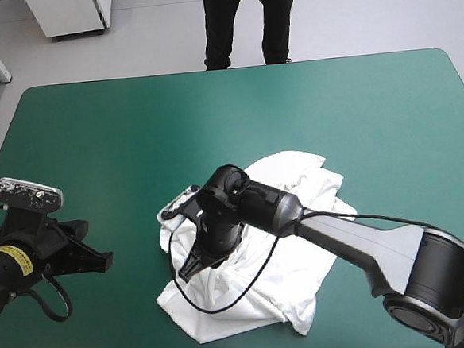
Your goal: Fold the cloth
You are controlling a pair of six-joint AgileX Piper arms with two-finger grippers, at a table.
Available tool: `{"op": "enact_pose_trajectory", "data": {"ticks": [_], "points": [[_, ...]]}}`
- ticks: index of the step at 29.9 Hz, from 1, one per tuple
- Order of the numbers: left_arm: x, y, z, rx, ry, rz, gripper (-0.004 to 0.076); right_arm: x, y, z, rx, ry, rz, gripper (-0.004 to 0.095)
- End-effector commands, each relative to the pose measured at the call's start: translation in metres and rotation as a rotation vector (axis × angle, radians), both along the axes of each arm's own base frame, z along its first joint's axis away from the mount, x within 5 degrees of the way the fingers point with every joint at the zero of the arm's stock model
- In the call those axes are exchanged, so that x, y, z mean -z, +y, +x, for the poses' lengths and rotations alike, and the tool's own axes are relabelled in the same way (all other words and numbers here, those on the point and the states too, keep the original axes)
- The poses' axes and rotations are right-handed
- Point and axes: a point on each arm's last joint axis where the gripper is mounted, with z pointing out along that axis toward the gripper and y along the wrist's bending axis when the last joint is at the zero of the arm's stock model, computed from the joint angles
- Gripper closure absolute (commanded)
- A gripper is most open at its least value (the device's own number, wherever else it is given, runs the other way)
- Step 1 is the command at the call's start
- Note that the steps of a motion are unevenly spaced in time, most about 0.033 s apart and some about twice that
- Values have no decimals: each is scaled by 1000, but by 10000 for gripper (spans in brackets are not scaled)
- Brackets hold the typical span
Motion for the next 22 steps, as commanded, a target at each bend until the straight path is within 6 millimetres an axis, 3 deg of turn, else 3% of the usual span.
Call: {"op": "enact_pose_trajectory", "data": {"ticks": [1, 4, 9, 12, 18, 22], "points": [[-13, 0, 2, 9, -82, -30, 745, -53, -21, 4, 36, -51, 126, 420], [-12, -1, 1, 10, -66, -33, 745, -64, -40, 12, 81, -75, 140, 327], [-11, -3, -1, 45, -53, -30, 689, -89, -89, 18, 184, -172, 144, 317], [-10, -7, -2, 76, -29, -51, 584, -111, -122, 13, 249, -262, 151, 317], [3, -24, 10, 161, 101, -35, 255, -140, -185, -17, 379, -337, 228, 360], [13, -37, 30, 162, 188, 16, 208, -145, -221, -36, 469, -389, 241, 399]]}}
